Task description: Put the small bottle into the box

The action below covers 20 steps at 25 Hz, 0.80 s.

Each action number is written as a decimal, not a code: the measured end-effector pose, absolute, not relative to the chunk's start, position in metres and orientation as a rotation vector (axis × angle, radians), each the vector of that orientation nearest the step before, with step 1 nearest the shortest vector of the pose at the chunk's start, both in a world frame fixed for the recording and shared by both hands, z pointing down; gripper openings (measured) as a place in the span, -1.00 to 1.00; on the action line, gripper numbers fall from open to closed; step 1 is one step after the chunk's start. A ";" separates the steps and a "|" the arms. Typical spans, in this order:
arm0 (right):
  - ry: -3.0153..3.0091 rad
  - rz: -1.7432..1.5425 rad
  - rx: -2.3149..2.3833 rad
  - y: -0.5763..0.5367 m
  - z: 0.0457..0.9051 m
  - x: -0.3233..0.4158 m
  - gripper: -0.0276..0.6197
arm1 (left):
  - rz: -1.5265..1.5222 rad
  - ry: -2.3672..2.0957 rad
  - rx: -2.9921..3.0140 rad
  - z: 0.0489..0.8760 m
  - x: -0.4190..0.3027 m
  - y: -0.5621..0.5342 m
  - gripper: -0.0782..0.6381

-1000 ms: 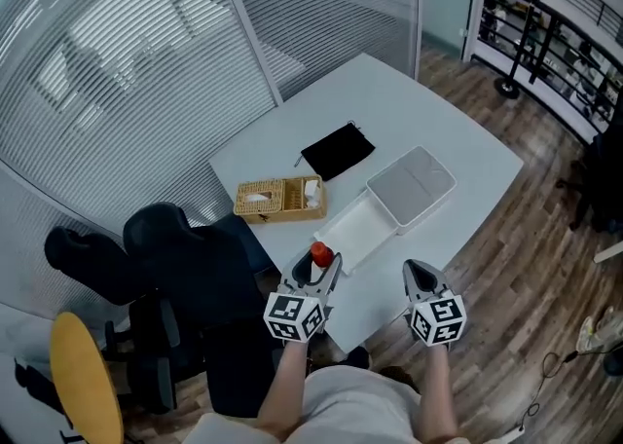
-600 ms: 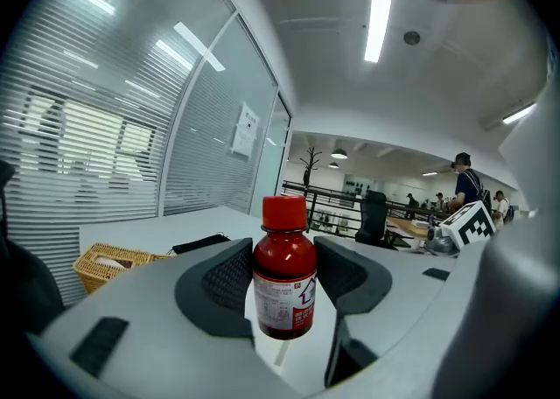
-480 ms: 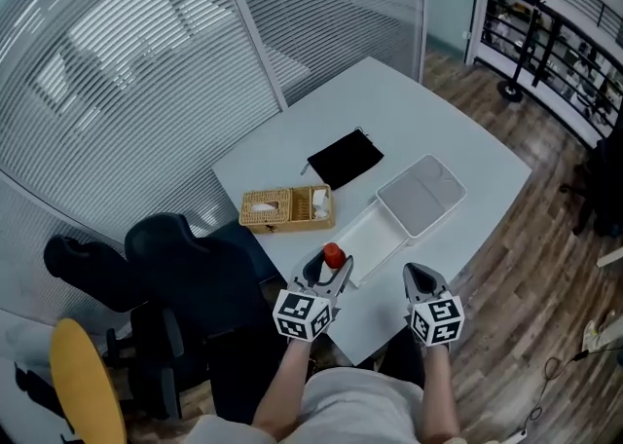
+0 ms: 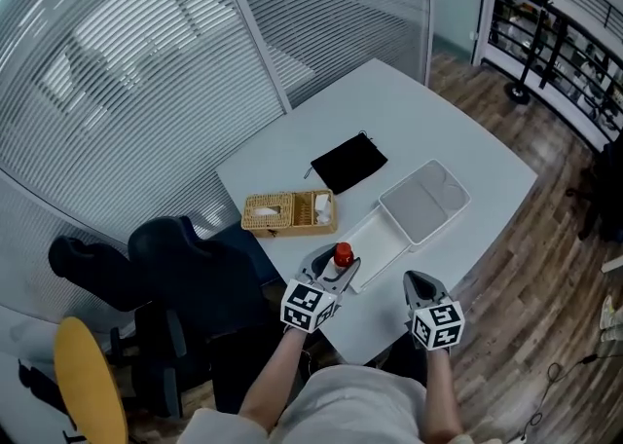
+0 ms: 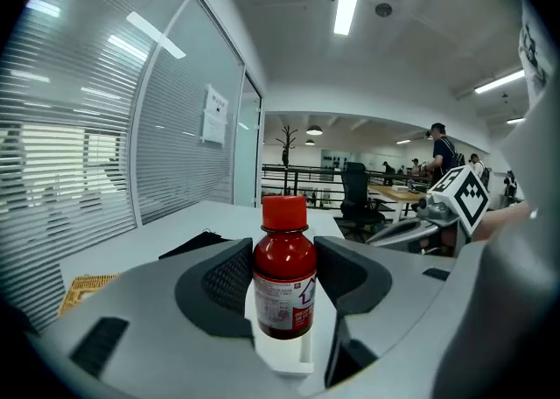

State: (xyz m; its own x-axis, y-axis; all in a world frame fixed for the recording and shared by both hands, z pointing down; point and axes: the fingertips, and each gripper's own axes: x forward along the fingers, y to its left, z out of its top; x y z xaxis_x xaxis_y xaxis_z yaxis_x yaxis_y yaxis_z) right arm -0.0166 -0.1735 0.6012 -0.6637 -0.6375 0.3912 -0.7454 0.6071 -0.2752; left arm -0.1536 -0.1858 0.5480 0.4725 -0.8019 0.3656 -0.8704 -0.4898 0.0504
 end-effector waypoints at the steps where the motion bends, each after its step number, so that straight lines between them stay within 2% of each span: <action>1: -2.581 0.624 1.135 -0.173 0.602 -0.016 -0.90 | 0.466 -1.422 2.506 0.552 -0.152 -0.186 -0.12; 20: -2.564 0.678 1.166 -0.167 0.614 0.003 -0.90 | 0.751 -1.187 2.534 0.621 -0.129 -0.226 -0.12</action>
